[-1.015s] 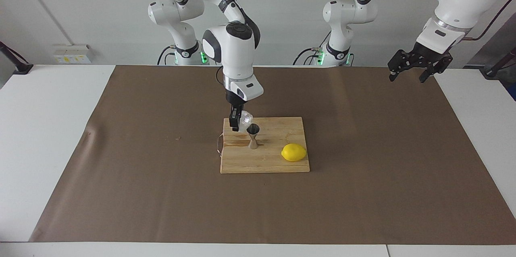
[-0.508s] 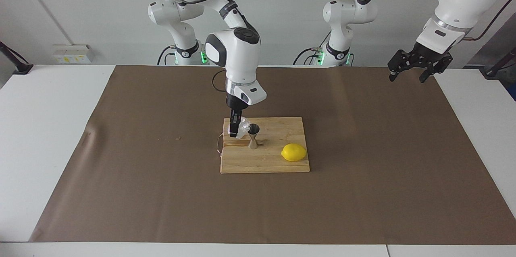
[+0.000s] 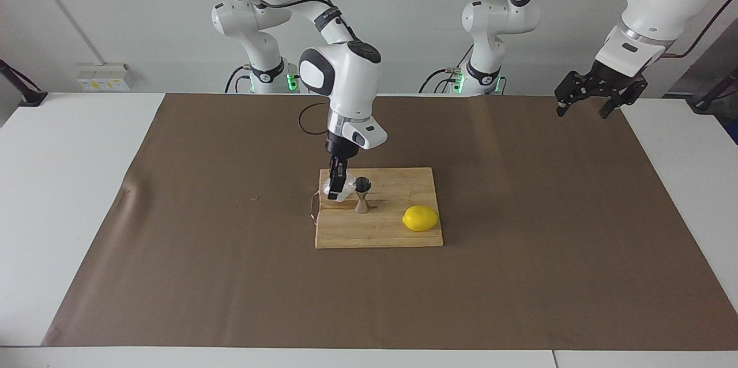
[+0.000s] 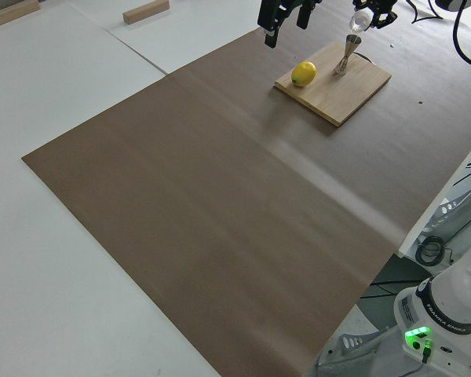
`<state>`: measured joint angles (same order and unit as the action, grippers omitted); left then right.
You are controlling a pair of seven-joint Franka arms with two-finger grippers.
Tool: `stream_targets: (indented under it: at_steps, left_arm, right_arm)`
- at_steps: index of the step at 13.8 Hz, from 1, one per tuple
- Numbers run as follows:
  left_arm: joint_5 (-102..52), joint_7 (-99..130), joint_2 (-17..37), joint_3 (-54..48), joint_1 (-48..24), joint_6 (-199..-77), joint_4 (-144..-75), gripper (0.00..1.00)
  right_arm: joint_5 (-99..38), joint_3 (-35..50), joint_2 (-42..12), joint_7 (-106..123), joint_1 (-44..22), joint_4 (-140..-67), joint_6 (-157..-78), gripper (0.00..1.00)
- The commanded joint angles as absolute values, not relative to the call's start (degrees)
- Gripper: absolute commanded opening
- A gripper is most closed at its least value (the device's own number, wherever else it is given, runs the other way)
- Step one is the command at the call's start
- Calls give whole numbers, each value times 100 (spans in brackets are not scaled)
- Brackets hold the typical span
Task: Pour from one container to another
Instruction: 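Tilt the white cup with the right gripper to pour into the metal cup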
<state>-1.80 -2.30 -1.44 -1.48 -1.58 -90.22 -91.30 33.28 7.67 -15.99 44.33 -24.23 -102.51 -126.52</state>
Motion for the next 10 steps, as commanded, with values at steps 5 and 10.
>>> stream_targets:
  at_steps: [5,10]
  left_arm:
    - [-211,-264,-246,-149,-132,-8974,-9229,100]
    - [-211,-264,-246,-149,-132,-8974,-9229,100]
  right_arm:
    - [3885,782,-1635,4991,-2452,-10318,-12841,33]
    - [4280,800,-1591,5176,-2522,-10468,-12841,33]
